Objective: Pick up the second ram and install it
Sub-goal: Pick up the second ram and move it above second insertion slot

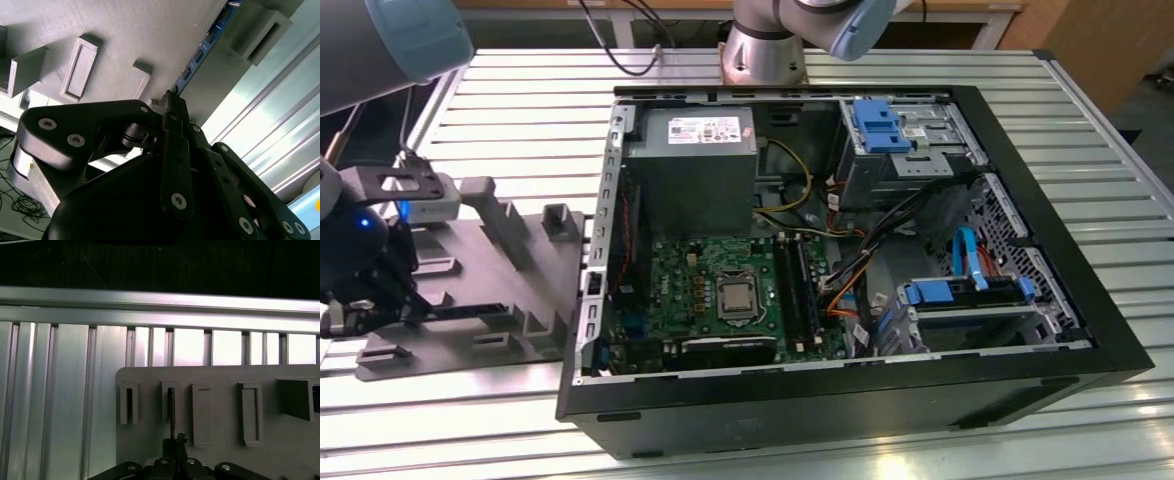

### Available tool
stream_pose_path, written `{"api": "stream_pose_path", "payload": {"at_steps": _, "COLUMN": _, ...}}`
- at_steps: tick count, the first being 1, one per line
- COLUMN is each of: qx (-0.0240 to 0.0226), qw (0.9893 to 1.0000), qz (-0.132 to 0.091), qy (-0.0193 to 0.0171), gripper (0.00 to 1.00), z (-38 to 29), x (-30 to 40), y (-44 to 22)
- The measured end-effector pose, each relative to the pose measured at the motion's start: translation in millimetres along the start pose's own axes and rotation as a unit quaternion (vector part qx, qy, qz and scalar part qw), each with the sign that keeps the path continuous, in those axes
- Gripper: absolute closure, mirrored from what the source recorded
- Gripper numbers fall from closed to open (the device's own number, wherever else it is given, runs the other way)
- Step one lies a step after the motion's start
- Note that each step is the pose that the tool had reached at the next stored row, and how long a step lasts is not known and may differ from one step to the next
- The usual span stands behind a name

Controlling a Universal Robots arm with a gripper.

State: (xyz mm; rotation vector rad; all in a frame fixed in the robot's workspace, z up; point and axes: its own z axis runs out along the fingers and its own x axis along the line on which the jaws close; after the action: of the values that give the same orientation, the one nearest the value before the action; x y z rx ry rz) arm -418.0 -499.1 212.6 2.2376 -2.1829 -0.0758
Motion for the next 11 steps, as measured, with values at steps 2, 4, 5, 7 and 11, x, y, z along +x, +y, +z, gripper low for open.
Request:
{"api": "stream_pose_path", "payload": {"at_steps": 2, "qx": 0.0, "qw": 1.0, "qz": 0.0, "qy": 0.0, "gripper": 0.88, "z": -1.5, "x": 0.0, "y": 0.1}}
{"api": "stream_pose_path", "payload": {"at_steps": 4, "qx": 0.0, "qw": 1.0, "qz": 0.0, "qy": 0.0, "gripper": 0.88, "z": -3.1, "x": -0.1, "y": 0.2}}
{"api": "stream_pose_path", "payload": {"at_steps": 5, "qx": 0.0001, "qw": 1.0, "qz": 0.0, "qy": 0.0, "gripper": 0.88, "z": -3.7, "x": -0.1, "y": 0.2}}
{"api": "stream_pose_path", "payload": {"at_steps": 7, "qx": 0.0, "qw": 1.0, "qz": 0.0, "qy": 0.0, "gripper": 0.88, "z": -5.3, "x": -0.1, "y": 0.3}}
{"api": "stream_pose_path", "payload": {"at_steps": 11, "qx": 0.0001, "qw": 1.0, "qz": 0.0, "qy": 0.0, "gripper": 0.88, "z": -8.3, "x": -0.2, "y": 0.4}}
